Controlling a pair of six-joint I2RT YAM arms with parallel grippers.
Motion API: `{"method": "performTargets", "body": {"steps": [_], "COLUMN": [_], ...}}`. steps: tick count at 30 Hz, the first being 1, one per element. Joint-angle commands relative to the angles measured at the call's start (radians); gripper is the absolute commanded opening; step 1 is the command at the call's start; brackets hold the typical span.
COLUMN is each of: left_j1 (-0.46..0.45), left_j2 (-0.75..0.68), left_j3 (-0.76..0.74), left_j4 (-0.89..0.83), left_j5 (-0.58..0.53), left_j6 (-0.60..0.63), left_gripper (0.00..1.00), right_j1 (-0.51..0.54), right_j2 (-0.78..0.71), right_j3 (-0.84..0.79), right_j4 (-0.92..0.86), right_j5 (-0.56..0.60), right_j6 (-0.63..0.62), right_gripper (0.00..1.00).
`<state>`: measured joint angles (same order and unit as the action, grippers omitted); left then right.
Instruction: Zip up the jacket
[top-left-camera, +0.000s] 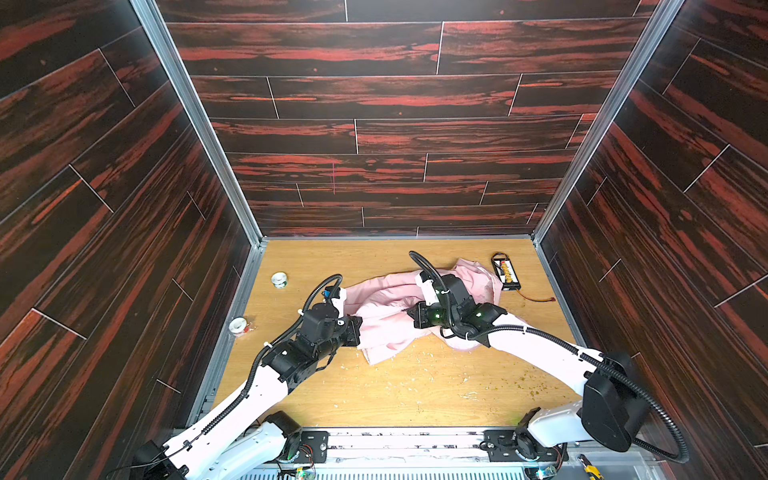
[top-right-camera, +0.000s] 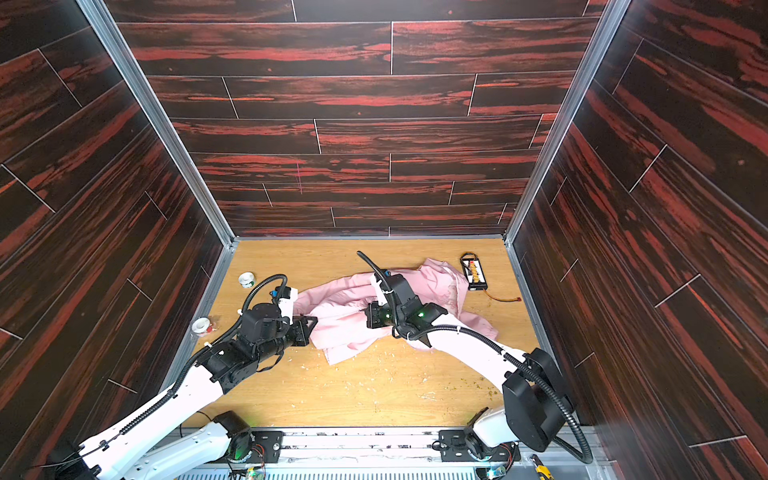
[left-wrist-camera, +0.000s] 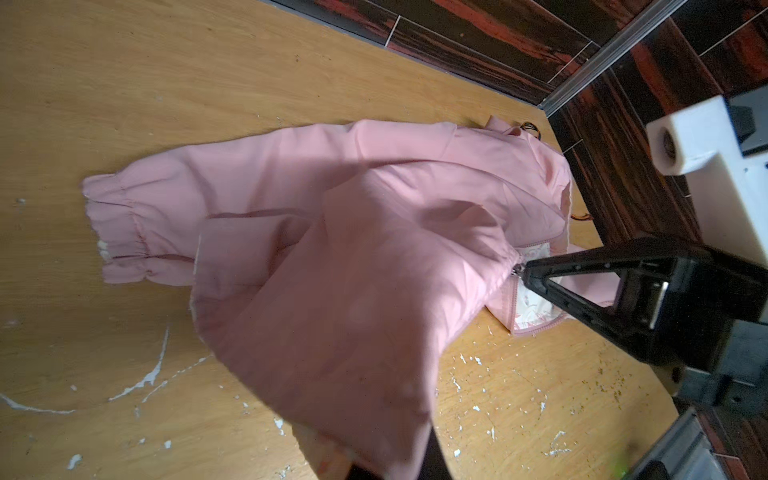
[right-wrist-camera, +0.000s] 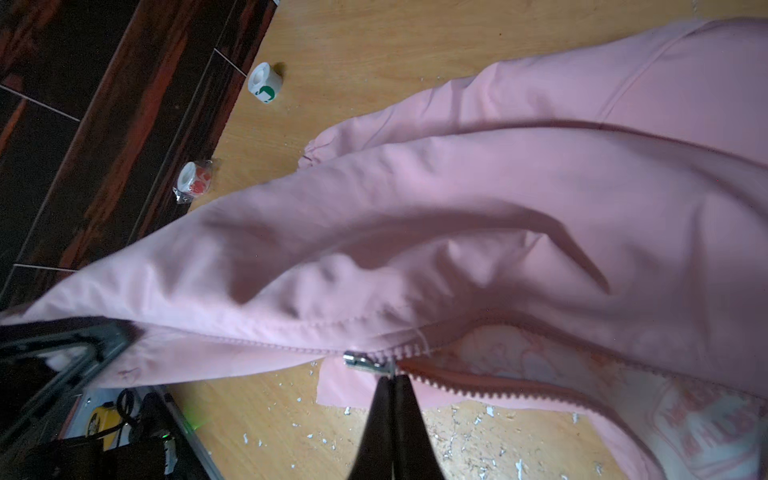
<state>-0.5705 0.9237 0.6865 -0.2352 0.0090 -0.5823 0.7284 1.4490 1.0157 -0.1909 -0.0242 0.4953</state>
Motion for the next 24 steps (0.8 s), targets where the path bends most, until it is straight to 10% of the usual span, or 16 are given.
{"method": "performTargets", "body": {"steps": [1,24], "left_j1": [0.009,0.195], "left_j2": [0.004,0.161], "left_j3": [0.060,0.265], "left_j4": [-0.066,-0.108], "left_j5": [-0.114,-0.283], "left_j6": [0.025,0.050], "left_gripper": [0.00,0.00], "right_j1": [-0.041,-0.307], "right_j2": [-0.039,-0.077], "right_j3": [0.029,0.095], "right_j4": [-0.053,-0.107], "right_j5": [0.061,0.007], "right_j6": [-0.009,-0.030], "right_gripper": [0.00,0.00]}}
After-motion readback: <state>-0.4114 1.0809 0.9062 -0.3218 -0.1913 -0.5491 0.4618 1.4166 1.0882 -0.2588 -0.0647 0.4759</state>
